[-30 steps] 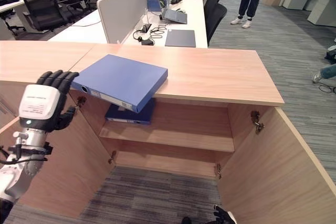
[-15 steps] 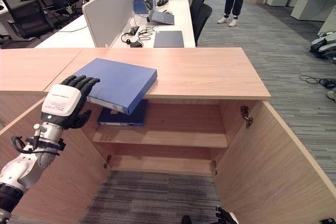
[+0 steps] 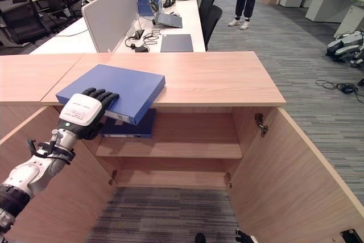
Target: Put the empty folder in the office cabinet
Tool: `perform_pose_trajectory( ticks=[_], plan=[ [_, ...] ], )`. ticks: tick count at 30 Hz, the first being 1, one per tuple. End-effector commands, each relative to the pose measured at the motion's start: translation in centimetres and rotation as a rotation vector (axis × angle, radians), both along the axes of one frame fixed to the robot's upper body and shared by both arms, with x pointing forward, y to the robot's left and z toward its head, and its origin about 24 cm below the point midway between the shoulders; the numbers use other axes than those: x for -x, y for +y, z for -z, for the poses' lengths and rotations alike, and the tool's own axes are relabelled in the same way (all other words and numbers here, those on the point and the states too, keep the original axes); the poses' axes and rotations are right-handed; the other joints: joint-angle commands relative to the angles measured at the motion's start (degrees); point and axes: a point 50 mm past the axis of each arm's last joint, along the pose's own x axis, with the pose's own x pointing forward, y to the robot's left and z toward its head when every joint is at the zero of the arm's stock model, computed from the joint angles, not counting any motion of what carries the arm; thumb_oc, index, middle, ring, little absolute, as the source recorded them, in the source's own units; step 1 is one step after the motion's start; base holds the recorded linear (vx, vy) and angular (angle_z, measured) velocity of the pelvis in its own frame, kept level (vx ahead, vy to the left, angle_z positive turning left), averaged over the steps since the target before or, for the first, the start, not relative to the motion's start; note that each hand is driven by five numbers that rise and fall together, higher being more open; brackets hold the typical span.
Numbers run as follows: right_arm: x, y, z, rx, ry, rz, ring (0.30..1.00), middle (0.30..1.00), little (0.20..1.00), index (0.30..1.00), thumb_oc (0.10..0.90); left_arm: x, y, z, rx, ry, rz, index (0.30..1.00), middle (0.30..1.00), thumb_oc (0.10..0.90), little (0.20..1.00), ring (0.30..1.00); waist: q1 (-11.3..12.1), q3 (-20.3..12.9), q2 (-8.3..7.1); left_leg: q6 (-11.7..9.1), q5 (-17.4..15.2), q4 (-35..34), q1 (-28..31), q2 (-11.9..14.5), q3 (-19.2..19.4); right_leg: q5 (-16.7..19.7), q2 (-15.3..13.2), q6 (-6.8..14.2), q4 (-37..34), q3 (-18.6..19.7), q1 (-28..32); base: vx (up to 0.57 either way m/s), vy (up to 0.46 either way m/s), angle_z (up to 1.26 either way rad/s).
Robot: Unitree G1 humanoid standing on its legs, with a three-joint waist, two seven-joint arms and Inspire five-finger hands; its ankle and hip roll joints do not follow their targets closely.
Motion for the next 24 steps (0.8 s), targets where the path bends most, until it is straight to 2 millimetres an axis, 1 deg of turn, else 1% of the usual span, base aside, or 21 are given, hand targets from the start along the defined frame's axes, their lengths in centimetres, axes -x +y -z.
perform_pose_trajectory(
  ticks=[1, 10, 11, 16, 24],
  plan=[
    [-3.5, -1.9, -1.6, 0.059, -0.124, -0.020, 0.900, 0.900, 0.900, 0.900, 0.800, -2.7, 0.4, -9.0, -0.077, -0.289, -0.026, 0.900, 0.900, 0.800, 0.900, 0.900, -1.07, 1.08, 0.37, -1.48, -6.42, -0.08, 4.50, -0.21, 2.14, -11.39, -2.87, 6.19, 2.73, 2.46, 6.19, 0.00, 0.000, 0.00],
    [-3.4, -1.8, -1.5, 0.056, -0.115, -0.008, 0.900, 0.900, 0.900, 0.900, 0.800, -3.6, 0.2, -9.3, -0.082, -0.289, -0.043, 0.900, 0.900, 0.800, 0.900, 0.900, -1.75, 1.05, -0.36, -1.31, -6.81, -0.08, 4.78, -0.17, 3.20, -11.10, -2.88, 6.45, 2.95, 3.32, 5.43, 0.01, 0.015, -0.05],
    [-3.4, -1.7, -1.4, 0.054, -0.112, -0.008, 0.900, 0.900, 0.900, 0.900, 0.800, -3.6, 0.2, -9.3, -0.074, -0.290, -0.045, 0.300, 0.300, 0.400, 0.300, 0.300, -1.80, 1.06, -0.42, -1.30, -6.86, -0.08, 4.82, -0.18, 3.34, -11.09, -2.90, 6.48, 3.00, 3.40, 5.34, 0.01, 0.016, -0.12],
    [-3.1, -1.4, -1.2, 0.043, -0.098, 0.000, 0.900, 0.900, 0.900, 0.900, 0.800, -3.5, -0.1, -8.7, 0.004, -0.274, -0.041, 0.300, 0.300, 0.400, 0.300, 0.300, -1.90, 1.00, -0.80, -1.16, -7.15, -0.08, 5.22, -0.26, 3.84, -11.12, -2.93, 6.51, 3.08, 3.92, 5.33, 0.02, 0.017, -0.06],
    [-3.1, -1.3, -1.1, 0.042, -0.095, -0.001, 0.900, 0.900, 0.900, 0.900, 0.800, -3.3, -0.7, -8.6, 0.099, -0.281, -0.018, 0.300, 0.300, 0.400, 0.300, 0.300, -1.81, 0.85, -1.12, -1.04, -7.44, -0.08, 5.59, -0.44, 3.84, -11.17, -2.99, 6.45, 2.96, 4.07, 5.60, 0.00, 0.011, -0.03]
  ],
)
